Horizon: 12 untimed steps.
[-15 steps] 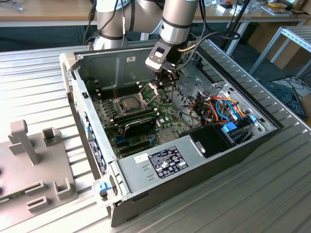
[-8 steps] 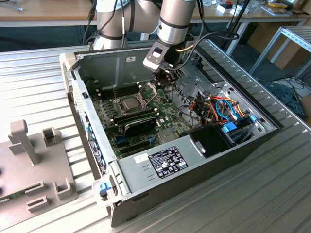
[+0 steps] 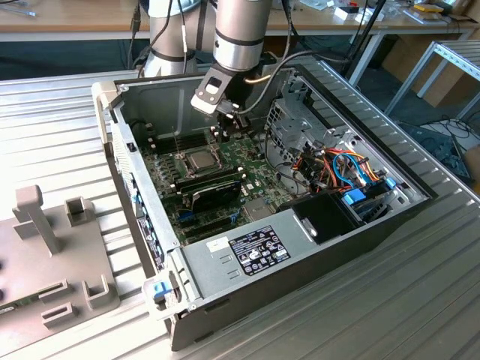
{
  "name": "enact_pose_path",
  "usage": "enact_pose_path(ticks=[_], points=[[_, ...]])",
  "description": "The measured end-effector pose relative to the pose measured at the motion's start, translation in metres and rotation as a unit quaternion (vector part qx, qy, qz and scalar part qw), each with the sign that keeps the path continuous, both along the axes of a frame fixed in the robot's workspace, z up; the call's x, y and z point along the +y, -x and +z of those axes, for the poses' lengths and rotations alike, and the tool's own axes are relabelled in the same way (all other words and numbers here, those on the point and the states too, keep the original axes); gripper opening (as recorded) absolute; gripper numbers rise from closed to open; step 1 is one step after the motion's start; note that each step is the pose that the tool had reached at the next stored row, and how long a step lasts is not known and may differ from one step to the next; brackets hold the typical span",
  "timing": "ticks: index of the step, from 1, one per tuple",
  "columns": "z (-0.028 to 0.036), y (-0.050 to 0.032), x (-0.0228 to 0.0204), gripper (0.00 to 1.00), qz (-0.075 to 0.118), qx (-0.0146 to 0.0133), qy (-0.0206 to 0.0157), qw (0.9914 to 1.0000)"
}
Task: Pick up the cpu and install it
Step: 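Close the cpu cover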
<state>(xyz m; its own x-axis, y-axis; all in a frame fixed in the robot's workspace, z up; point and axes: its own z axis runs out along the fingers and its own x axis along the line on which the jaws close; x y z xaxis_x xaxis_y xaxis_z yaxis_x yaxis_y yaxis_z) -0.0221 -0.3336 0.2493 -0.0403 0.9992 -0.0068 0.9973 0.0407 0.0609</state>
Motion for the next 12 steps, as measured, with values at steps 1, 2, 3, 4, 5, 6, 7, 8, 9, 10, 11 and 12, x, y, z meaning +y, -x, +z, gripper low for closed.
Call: enact_pose_path(ticks=[1,2,3,4,5,6,7,8,9,10,11,12], points=[[0.0,0.0033,0.0,0.11,0.0,-0.0015,0.0,1.0],[0.0,0.0064,0.0,0.11,0.0,-0.0029,0.0,1.0],[0.0,0.0098,0.0,0.11,0.0,-0.0052,0.0,0.99999],[0.0,0.0099,0.0001,0.11,0.0,-0.0053,0.0,0.99999],[0.0,0.0099,0.0,0.11,0.0,-0.0053,0.0,0.99999],[0.0,0.0099,0.0,0.11,0.0,-0.0053,0.0,0.99999],[0.0,0.01,0.0,0.11,0.0,-0.0053,0.0,0.99999],[0.0,0.01,0.0,0.11,0.0,-0.0053,0.0,0.99999],[0.0,0.01,0.0,0.11,0.0,-0.0053,0.0,0.99999],[0.0,0.01,0.0,0.11,0.0,-0.0053,0.0,0.99999],[0.0,0.0102,0.0,0.11,0.0,-0.0054,0.0,0.99999],[-0.0002,0.0116,0.0,0.11,0.0,-0.0055,-0.0001,0.99999]])
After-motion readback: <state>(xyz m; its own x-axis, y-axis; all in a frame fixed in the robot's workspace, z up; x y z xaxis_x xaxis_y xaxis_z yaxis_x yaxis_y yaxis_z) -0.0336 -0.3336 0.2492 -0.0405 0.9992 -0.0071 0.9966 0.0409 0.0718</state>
